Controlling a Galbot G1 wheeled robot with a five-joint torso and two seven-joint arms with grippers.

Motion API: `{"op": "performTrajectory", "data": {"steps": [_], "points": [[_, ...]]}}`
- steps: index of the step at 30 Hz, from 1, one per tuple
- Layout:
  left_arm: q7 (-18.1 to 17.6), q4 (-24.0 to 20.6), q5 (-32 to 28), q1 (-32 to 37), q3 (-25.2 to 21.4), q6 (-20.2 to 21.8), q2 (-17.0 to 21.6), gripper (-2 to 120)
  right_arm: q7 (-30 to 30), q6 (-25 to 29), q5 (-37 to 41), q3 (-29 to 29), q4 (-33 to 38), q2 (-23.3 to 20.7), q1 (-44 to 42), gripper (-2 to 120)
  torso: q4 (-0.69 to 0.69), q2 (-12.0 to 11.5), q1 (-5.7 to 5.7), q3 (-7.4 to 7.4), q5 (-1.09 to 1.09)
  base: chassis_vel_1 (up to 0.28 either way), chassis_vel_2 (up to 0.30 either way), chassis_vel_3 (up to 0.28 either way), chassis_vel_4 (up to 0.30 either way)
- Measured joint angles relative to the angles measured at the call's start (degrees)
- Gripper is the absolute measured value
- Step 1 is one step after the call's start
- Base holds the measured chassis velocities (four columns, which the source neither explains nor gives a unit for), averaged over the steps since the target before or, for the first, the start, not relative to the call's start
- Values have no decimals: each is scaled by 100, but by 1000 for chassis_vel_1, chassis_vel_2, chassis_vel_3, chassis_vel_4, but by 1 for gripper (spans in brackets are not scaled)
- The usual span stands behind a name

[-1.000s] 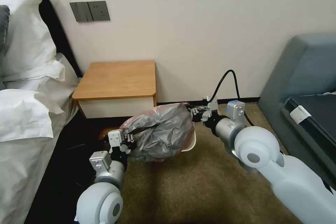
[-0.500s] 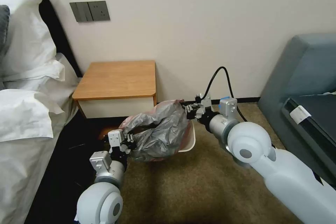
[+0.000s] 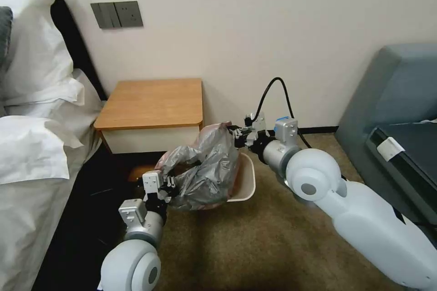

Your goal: Pick up the garbage bag from the table and place it over the trash can.

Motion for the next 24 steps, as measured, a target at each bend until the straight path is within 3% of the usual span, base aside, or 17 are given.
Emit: {"op": "performTrajectory", "data": {"steps": [24], "points": [[60, 2, 43, 21, 17, -250, 23, 5, 244, -152, -367, -321, -449, 45, 123, 0, 0, 0, 0, 0, 0, 0, 0, 0, 0]]}}
